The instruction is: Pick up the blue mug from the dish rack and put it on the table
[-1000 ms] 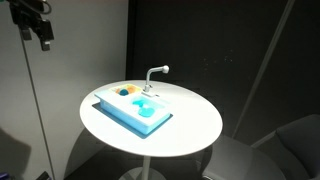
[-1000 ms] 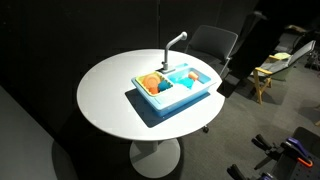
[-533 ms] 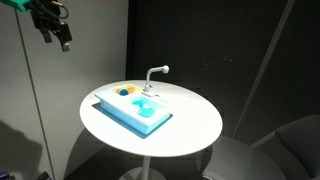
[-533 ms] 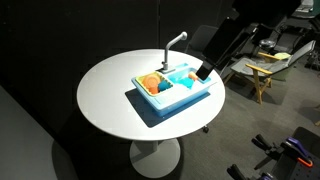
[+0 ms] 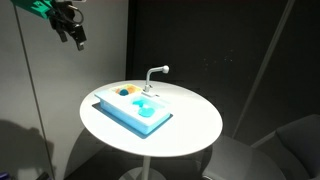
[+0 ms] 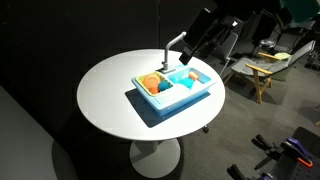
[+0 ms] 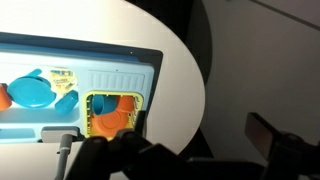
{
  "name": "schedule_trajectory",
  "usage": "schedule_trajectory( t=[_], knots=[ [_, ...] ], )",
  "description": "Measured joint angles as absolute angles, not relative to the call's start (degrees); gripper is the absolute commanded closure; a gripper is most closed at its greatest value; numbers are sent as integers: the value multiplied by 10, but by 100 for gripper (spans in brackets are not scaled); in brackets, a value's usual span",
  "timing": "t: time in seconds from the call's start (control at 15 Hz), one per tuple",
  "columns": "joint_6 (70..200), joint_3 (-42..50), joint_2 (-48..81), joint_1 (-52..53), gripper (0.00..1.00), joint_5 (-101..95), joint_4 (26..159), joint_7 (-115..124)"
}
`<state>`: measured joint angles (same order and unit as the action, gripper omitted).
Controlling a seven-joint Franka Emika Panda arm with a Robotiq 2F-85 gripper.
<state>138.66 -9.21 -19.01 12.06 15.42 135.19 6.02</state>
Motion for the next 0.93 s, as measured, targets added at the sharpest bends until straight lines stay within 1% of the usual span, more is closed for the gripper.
schedule_trajectory(
  t=[0.93],
  knots=[
    [1441,-32,-89,111,0,212,1300,-32]
  ],
)
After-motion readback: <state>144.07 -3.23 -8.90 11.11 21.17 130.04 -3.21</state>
